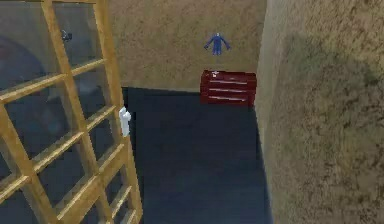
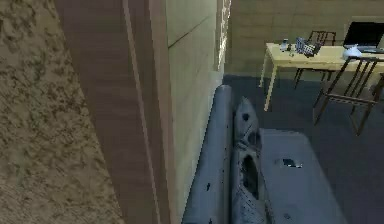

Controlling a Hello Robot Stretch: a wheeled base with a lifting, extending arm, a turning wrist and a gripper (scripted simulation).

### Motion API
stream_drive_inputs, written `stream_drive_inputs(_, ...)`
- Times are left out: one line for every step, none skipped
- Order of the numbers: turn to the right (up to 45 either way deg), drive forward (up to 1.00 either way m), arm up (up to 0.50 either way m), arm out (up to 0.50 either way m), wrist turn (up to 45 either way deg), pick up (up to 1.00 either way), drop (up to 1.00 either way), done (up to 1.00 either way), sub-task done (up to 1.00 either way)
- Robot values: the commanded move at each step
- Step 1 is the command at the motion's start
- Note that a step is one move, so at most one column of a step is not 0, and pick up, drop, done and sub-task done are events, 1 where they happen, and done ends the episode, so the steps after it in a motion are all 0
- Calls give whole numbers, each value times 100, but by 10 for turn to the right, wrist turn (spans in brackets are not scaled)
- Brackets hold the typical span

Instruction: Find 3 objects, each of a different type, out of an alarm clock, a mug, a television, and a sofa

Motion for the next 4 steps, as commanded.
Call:
stream_drive_inputs(0,100,0,0,0,0,0,0,0)
stream_drive_inputs(0,30,0,0,0,0,0,0,0)
stream_drive_inputs(-450,0,0,0,0,0,0,0,0)
stream_drive_inputs(-30,0,0,0,0,0,0,0,0)
